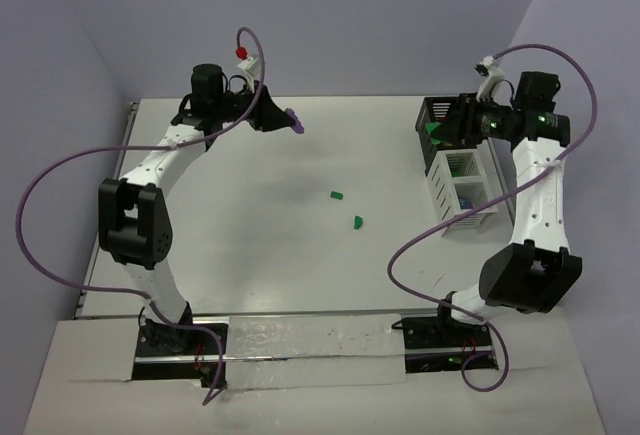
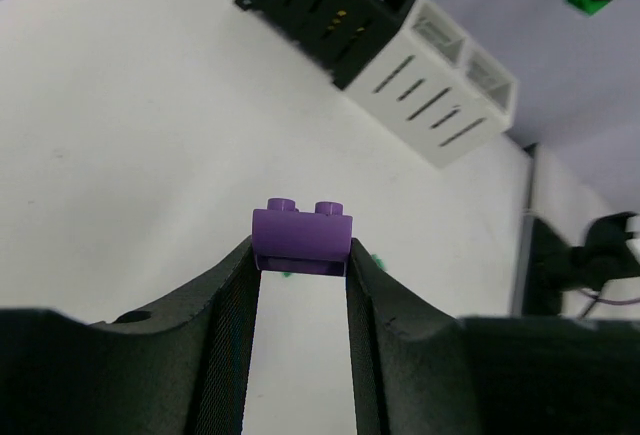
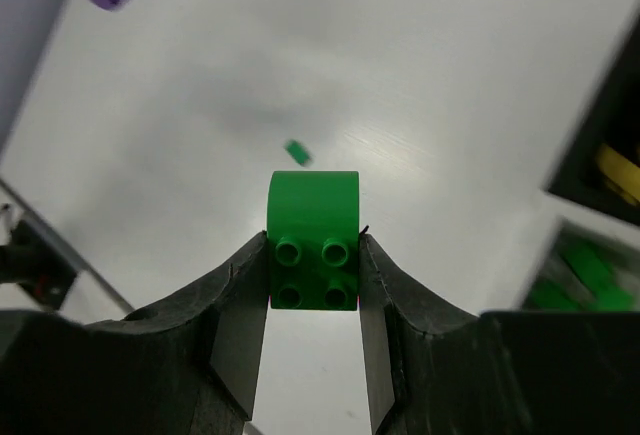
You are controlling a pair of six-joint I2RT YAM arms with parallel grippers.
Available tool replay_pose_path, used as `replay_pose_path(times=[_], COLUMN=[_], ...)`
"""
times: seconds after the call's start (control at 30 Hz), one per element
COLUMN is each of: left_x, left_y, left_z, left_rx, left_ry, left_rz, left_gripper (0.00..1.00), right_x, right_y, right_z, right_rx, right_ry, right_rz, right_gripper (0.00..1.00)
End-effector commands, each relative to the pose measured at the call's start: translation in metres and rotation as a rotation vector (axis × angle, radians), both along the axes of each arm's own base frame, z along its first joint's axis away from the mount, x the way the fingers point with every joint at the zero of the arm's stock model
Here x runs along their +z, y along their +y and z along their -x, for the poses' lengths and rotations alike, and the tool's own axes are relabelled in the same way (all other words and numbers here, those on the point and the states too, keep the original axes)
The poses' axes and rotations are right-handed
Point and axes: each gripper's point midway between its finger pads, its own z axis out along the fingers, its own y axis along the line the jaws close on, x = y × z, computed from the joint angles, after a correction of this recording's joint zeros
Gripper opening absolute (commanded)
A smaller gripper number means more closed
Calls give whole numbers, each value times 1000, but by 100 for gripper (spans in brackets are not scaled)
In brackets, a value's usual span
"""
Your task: Sort the legos into containers by color
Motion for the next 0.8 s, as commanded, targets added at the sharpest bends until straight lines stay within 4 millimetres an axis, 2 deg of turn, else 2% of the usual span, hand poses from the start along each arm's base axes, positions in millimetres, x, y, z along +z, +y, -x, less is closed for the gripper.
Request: replay_pose_path(times=[0.0, 0.03, 0.1, 0.23, 0.37, 0.53, 0.77], left_x=[15, 14, 14, 19, 21, 23, 20], left_y=[0, -1, -7, -17, -22, -22, -25], left_z=[-5, -5, -6, -4, -8, -12, -13], left_rx=[86, 92, 107, 89, 89, 104, 110], left_ry=[-212, -229, -241, -249, -252, -244, -224], left_rz=[-168, -183, -200, -187, -188, -186, -180], left_gripper=[0, 0, 0, 0, 0, 0, 0], right_x=[-40, -47, -60, -69, -84, -90, -104], right_y=[-56, -75, -94, -108, -133, -143, -142], right_z=[25, 28, 30, 20, 3, -13, -31], right_rx=[-120, -184, -234, -268, -346, -373, -361], right_ry=[134, 166, 213, 236, 286, 286, 303], right_rz=[203, 262, 335, 378, 460, 519, 569], right_gripper=[0, 0, 0, 0, 0, 0, 0])
